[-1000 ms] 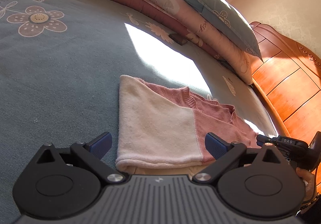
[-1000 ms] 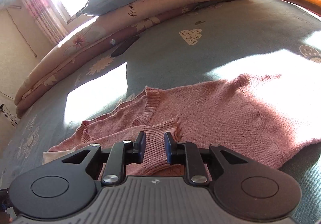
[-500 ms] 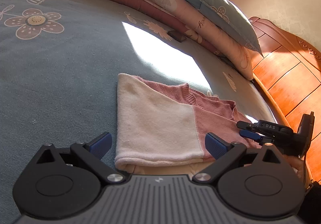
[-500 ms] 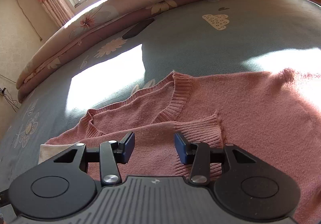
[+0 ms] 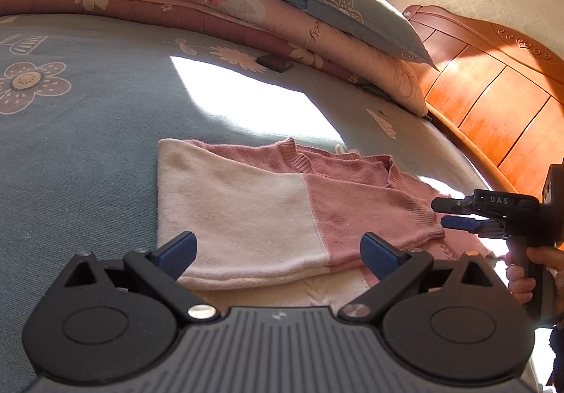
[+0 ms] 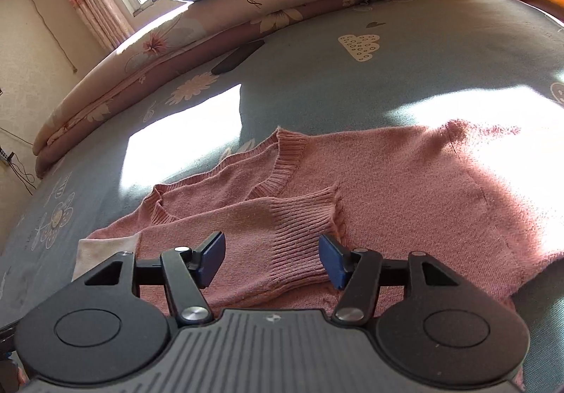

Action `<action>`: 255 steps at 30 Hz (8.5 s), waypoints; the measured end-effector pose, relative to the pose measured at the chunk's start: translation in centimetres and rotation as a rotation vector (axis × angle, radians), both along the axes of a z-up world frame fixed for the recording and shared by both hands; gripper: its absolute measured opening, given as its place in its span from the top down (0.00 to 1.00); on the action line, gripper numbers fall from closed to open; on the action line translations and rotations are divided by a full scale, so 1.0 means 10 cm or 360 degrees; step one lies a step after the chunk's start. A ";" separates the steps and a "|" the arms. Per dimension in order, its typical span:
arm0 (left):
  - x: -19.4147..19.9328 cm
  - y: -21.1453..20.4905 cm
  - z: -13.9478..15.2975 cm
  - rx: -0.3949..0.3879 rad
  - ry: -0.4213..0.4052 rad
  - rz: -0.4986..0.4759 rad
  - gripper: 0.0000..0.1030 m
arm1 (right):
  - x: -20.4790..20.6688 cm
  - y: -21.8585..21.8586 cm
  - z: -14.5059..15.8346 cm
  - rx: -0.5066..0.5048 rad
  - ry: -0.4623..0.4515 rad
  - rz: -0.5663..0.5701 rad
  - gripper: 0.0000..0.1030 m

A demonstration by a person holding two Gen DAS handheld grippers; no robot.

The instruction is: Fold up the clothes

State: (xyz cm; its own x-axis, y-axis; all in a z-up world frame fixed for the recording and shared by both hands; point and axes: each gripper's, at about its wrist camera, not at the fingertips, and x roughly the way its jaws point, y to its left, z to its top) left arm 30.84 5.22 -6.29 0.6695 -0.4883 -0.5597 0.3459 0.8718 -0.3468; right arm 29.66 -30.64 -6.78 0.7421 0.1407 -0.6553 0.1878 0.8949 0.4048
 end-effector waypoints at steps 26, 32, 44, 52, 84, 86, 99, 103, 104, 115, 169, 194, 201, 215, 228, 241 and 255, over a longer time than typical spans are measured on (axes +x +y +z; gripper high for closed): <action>-0.12 -0.39 -0.22 0.0129 0.0093 -0.0278 0.03 | -0.76 -0.33 0.01 -0.0160 0.0122 -0.0043 0.22; -0.12 -0.42 -0.30 0.0175 0.0104 -0.0319 0.01 | -0.73 -0.31 -0.26 -0.0173 0.0151 -0.0020 0.05; -0.05 -0.33 -0.32 0.0072 0.0131 -0.0325 0.01 | -0.91 -0.30 -0.21 -0.0240 0.0205 0.0033 0.00; -0.08 -0.38 -0.31 0.0137 0.0108 -0.0340 0.01 | -1.24 -0.22 -0.07 -0.0124 0.0131 0.0069 0.00; -0.10 -0.37 -0.33 0.0153 0.0086 -0.0345 0.01 | -2.38 0.42 -0.21 -0.0471 0.0186 0.0167 0.00; -0.11 -0.38 -0.33 0.0169 0.0076 -0.0349 0.01 | -2.33 0.52 -0.29 -0.0528 0.0236 0.0212 0.00; -0.12 -0.38 -0.32 0.0161 0.0076 -0.0340 0.01 | -2.39 0.41 -0.24 -0.0548 0.0252 0.0056 0.00; -0.12 -0.39 -0.32 0.0168 0.0079 -0.0335 0.01 | -2.58 0.03 0.05 -0.0514 0.0188 -0.0153 0.00; -0.12 -0.39 -0.31 0.0169 0.0081 -0.0332 0.01 | -2.64 -0.07 0.15 -0.0549 0.0172 -0.0199 0.00; -0.12 -0.37 -0.32 0.0148 0.0072 -0.0322 0.01 | -3.32 -0.60 1.19 -0.1072 0.0141 -0.0429 0.00; -0.13 -0.41 -0.36 0.0224 -0.0008 -0.0246 0.01 | -1.98 -3.44 -0.57 0.0713 -0.0275 -0.1281 0.47; -0.16 -0.46 -0.38 0.0284 -0.0053 -0.0250 0.01 | -1.75 -3.69 -0.43 0.0301 -0.0183 -0.1284 0.91; -0.17 -0.50 -0.38 0.0320 -0.0063 -0.0252 0.01 | -1.63 -3.40 0.03 0.0102 -0.0163 -0.1179 0.91; -0.18 -0.51 -0.38 0.0356 -0.0073 -0.0263 0.01 | -1.13 -2.38 0.83 -0.0173 -0.0199 -0.0798 0.91; -0.10 -0.35 -0.29 0.0136 0.0057 -0.0206 0.01 | -0.69 -1.52 1.25 -0.0250 -0.0214 -0.0549 0.91; -0.15 -0.20 -0.08 -0.0057 -0.0039 -0.0181 0.01 | -0.26 -0.63 1.41 -0.0348 -0.0218 -0.0267 0.91; -0.11 0.03 0.01 -0.0173 -0.0082 -0.0025 0.01 | 0.09 -0.05 1.25 -0.0376 -0.0180 -0.0087 0.91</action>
State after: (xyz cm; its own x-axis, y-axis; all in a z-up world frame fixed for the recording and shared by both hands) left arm 29.74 5.47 -6.16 0.6878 -0.5550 -0.4679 0.3794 0.8243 -0.4202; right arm 30.56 -31.09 5.76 0.8148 -0.0490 -0.5776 0.2041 0.9569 0.2068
